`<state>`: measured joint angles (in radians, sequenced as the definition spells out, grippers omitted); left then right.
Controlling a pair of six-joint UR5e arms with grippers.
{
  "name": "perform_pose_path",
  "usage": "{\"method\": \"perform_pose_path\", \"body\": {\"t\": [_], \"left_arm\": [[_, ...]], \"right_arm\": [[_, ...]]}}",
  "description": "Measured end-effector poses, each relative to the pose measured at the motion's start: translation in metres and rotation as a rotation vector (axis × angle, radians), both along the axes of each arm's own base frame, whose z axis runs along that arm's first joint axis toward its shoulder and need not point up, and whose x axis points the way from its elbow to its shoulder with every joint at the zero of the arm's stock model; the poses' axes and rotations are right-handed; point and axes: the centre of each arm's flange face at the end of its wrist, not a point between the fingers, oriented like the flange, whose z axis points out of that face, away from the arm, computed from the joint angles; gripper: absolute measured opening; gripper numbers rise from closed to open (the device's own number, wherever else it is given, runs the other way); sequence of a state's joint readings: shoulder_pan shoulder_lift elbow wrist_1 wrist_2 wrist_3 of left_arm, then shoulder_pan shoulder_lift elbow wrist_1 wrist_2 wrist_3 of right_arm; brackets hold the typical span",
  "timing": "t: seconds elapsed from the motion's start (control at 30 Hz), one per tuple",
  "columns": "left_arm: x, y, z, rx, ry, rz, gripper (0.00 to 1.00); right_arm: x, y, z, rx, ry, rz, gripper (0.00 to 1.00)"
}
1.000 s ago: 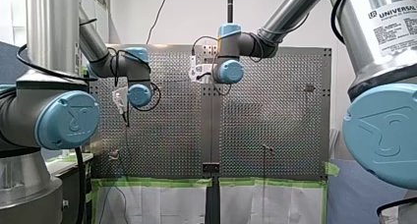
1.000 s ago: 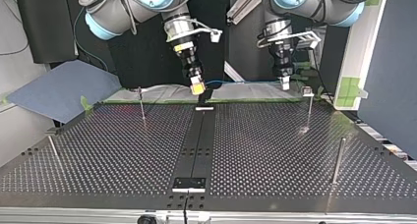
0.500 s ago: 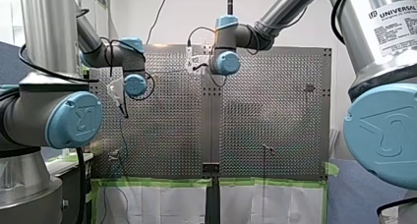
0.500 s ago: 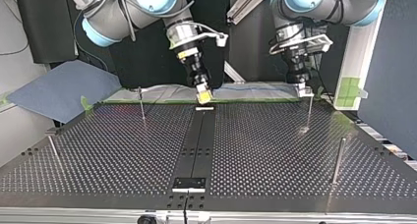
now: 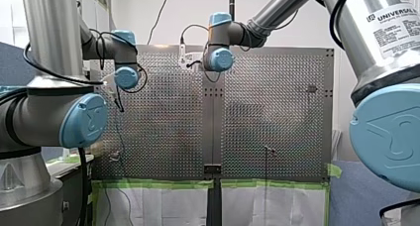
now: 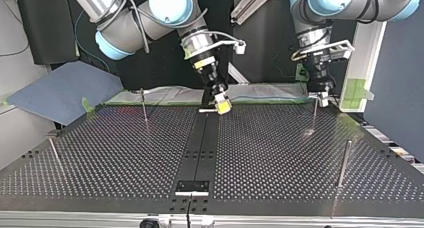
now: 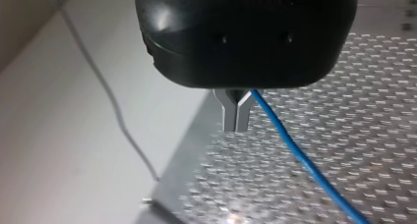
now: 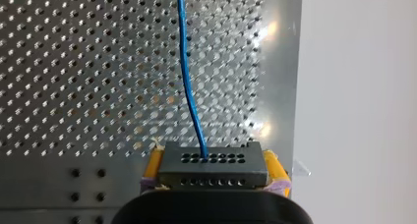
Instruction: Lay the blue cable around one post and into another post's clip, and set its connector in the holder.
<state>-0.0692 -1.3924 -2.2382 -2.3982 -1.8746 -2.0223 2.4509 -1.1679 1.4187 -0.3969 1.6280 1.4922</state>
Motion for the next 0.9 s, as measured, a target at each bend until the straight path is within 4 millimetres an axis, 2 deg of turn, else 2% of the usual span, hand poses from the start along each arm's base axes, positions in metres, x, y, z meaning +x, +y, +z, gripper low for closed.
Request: {"method": "perform_pose_path", "body": {"t": [0.23, 0.6, 0.7, 0.9], "left_arm": [[0.011, 0.018, 0.036, -0.023, -0.056, -0.008, 0.00], [0.031, 0.048, 0.061, -0.040, -0.080, 0.033, 0.00], [0.041, 0.061, 0.071, -0.049, -0.098, 0.057, 0.00], [0.064, 0.087, 0.086, -0.045, -0.116, 0.083, 0.00]], "right_arm": [[0.017, 0.000, 0.012, -0.015, -0.014, 0.015, 0.00], [0.034, -0.001, 0.049, -0.049, -0.063, 0.034, 0.00], [0.037, -0.003, 0.062, -0.065, -0.081, 0.036, 0.00], [0.042, -0.004, 0.074, -0.079, -0.095, 0.046, 0.00]]}}
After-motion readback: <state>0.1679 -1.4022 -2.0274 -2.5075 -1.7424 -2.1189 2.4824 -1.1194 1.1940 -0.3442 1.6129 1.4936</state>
